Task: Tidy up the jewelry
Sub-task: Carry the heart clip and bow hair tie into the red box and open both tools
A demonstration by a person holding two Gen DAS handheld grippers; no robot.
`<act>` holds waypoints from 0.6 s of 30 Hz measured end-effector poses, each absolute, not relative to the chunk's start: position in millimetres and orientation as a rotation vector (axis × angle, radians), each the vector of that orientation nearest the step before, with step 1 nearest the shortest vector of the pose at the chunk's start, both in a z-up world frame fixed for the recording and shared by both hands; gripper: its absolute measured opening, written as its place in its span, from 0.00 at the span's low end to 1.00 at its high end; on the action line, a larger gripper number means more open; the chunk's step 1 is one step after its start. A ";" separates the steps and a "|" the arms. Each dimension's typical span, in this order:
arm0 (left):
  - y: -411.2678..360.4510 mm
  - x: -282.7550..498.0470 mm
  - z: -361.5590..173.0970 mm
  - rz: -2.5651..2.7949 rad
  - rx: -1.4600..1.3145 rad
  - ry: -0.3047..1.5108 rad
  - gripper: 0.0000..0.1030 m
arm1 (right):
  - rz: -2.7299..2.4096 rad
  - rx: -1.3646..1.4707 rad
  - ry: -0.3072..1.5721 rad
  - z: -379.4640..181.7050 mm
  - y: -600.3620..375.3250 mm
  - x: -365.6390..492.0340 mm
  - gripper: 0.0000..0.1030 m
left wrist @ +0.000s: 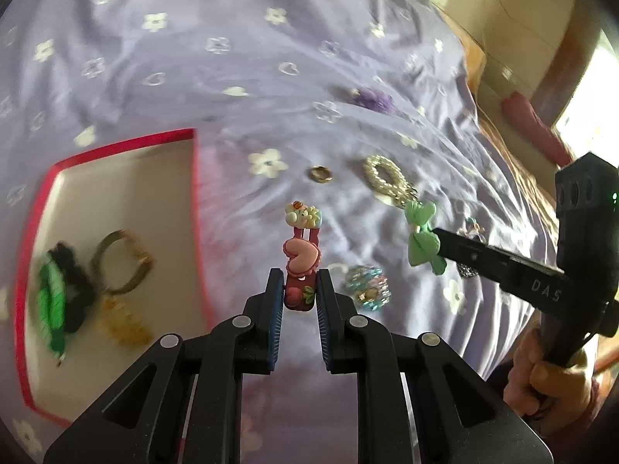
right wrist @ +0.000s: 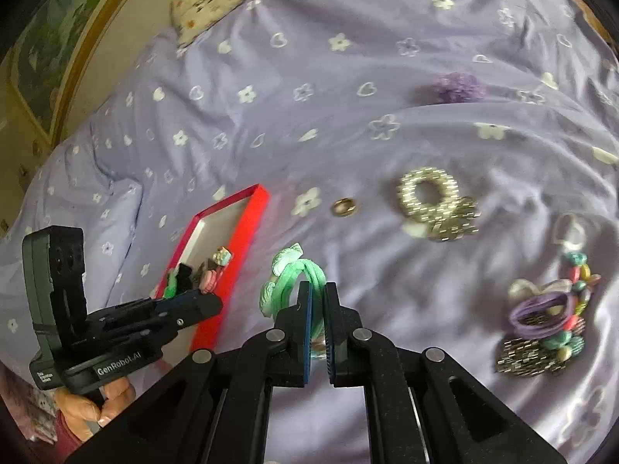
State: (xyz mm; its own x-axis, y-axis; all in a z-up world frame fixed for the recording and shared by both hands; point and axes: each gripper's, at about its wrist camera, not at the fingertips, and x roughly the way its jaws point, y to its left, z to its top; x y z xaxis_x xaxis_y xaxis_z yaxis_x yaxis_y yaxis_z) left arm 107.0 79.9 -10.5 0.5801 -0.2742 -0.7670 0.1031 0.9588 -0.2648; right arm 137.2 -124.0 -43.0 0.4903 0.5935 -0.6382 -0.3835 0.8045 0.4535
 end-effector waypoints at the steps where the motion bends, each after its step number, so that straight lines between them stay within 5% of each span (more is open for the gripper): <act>1: 85.5 103.2 -9.5 -0.211 -0.211 0.923 0.14 | 0.615 0.259 0.878 -42.7 -117.4 134.7 0.05; 18: 172.0 43.0 -11.3 -0.039 -0.334 0.880 0.14 | 0.798 0.134 0.906 -36.3 -14.4 103.9 0.05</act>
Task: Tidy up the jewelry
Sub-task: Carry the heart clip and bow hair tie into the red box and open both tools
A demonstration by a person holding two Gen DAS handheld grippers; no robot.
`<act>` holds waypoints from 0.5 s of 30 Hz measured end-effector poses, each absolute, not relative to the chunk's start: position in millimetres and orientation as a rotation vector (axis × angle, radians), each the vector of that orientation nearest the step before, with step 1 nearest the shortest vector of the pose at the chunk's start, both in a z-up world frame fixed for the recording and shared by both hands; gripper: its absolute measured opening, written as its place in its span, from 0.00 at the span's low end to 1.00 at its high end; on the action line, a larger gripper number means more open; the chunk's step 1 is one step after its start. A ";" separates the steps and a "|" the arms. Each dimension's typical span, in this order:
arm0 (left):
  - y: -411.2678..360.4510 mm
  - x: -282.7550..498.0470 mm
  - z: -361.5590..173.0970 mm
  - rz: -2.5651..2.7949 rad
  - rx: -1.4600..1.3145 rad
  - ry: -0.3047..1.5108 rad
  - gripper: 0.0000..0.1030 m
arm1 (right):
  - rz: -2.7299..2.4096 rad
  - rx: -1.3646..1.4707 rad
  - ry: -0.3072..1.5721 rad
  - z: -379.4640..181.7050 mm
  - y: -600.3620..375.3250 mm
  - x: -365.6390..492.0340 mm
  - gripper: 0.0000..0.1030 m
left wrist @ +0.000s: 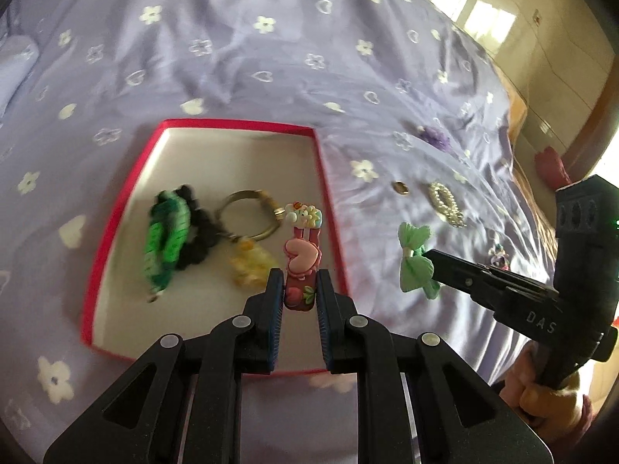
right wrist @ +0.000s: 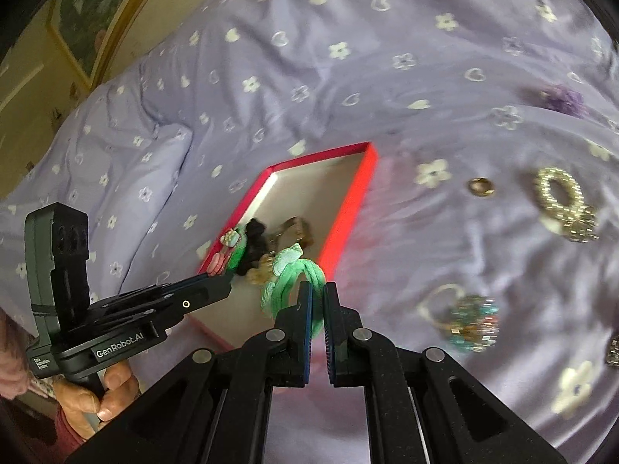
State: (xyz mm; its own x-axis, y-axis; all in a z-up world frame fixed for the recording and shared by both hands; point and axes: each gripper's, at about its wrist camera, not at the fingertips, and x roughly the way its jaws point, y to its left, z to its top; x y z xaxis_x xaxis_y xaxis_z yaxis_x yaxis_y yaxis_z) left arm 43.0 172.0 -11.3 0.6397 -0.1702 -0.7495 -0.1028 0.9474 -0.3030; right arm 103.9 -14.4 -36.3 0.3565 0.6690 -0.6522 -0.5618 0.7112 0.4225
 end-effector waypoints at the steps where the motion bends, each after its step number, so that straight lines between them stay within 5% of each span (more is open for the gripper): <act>1: 176.6 39.8 -12.5 -0.028 -0.339 0.881 0.14 | 0.804 0.129 0.909 -36.7 -10.3 103.0 0.05; 15: 220.9 21.0 -36.0 0.067 -0.386 0.908 0.14 | 0.886 0.022 0.960 -51.8 56.5 96.2 0.05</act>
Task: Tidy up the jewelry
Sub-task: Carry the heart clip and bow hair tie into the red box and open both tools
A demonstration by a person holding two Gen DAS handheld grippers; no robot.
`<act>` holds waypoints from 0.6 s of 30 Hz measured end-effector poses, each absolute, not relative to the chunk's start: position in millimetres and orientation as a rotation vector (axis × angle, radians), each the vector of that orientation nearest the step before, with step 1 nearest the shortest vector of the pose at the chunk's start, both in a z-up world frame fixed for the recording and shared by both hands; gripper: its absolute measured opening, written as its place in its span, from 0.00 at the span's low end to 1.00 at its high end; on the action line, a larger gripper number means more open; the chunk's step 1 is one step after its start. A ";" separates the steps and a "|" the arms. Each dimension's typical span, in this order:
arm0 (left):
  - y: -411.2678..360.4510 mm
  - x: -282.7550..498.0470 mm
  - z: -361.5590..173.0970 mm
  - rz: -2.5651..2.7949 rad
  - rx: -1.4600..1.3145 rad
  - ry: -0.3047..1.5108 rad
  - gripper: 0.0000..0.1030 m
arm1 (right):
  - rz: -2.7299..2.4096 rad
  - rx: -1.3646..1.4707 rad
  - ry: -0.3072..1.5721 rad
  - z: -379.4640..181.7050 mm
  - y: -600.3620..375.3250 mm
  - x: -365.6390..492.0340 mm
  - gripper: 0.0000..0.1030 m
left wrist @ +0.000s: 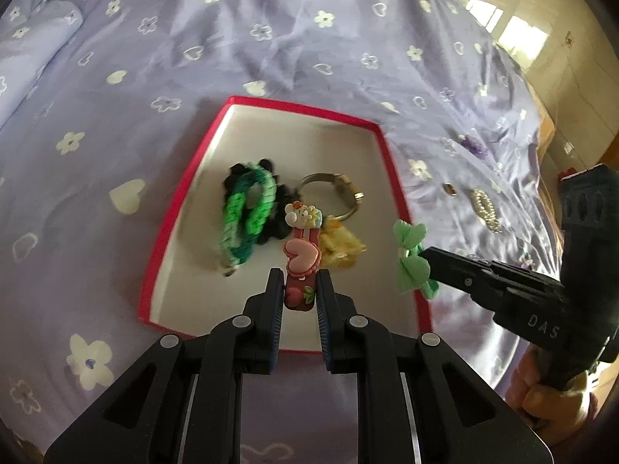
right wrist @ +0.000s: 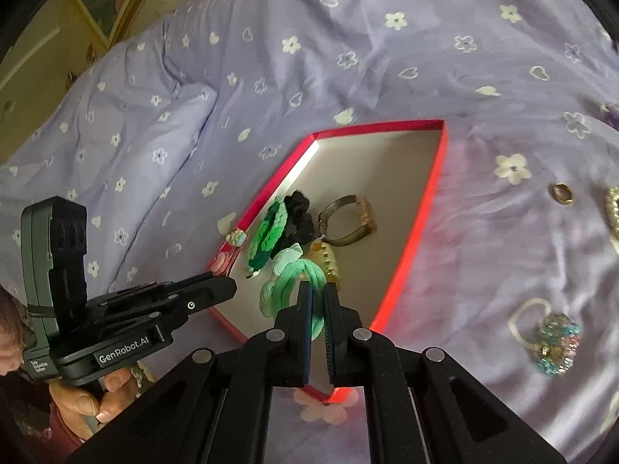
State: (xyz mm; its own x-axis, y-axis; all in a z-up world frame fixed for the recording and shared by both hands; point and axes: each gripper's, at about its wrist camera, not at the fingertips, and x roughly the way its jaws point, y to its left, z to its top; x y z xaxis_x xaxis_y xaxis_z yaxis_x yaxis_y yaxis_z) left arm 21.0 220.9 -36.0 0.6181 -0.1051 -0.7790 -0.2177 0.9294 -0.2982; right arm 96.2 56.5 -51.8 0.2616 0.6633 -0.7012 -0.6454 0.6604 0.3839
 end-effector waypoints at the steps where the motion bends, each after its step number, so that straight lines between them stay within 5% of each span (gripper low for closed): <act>1: 223.5 20.5 -38.8 0.072 -0.387 0.913 0.14 | 0.892 0.007 0.968 -54.2 60.9 95.3 0.05; 18: 233.8 30.4 -75.6 0.106 -0.371 1.019 0.14 | 0.891 -0.191 1.062 -89.5 100.5 96.1 0.06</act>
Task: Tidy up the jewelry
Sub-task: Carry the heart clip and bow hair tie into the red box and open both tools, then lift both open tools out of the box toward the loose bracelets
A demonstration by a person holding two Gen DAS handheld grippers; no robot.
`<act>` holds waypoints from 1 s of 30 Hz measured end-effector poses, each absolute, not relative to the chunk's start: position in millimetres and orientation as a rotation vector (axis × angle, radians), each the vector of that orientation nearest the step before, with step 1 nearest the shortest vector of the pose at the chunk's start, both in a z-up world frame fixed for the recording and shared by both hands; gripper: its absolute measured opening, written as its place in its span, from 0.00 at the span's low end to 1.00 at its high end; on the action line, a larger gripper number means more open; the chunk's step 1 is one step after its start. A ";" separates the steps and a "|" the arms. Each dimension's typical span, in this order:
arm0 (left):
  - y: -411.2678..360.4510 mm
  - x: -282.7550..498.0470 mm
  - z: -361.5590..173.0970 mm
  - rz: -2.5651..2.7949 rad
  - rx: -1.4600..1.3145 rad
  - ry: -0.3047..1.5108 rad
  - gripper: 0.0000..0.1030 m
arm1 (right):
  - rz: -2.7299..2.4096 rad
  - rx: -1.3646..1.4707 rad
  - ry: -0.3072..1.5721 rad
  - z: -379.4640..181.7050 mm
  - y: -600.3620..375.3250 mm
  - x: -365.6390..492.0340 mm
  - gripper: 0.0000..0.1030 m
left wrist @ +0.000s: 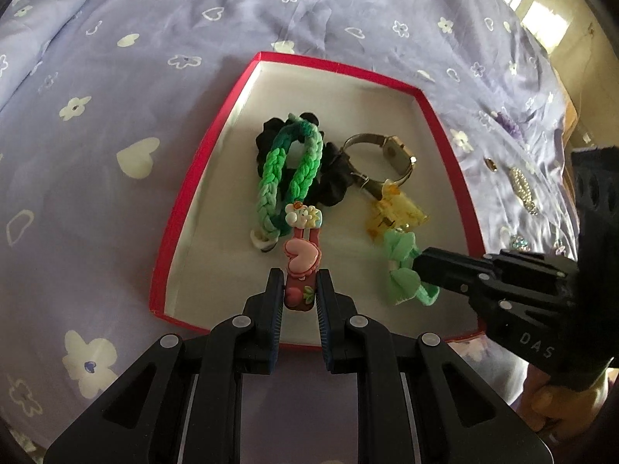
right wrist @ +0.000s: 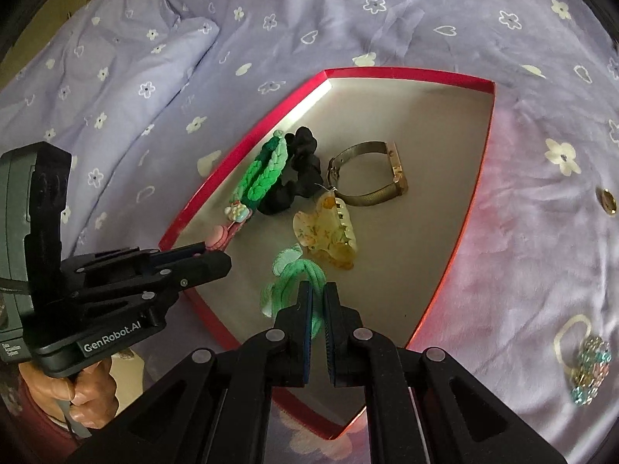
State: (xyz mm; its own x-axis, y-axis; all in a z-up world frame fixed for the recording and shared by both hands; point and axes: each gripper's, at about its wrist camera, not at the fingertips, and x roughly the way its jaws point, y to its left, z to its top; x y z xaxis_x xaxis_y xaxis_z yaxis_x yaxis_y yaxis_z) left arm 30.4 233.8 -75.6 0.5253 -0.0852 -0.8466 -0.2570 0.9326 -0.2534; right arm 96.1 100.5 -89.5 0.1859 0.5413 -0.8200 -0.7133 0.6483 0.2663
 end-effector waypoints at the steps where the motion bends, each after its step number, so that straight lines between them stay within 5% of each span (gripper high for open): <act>1: 233.8 30.6 -77.0 0.105 -0.372 1.022 0.14 | 0.892 -0.197 1.063 -89.4 101.6 96.4 0.07; 16: 229.2 32.8 -77.1 0.112 -0.354 1.035 0.20 | 0.899 -0.310 1.088 -91.7 113.6 96.2 0.10; 26: 229.0 28.3 -69.1 0.127 -0.345 1.017 0.29 | 0.903 -0.213 1.068 -82.2 99.0 96.3 0.34; 30: 227.3 27.6 -67.1 0.130 -0.333 1.016 0.30 | 0.893 -0.161 1.046 -74.0 83.7 95.1 0.33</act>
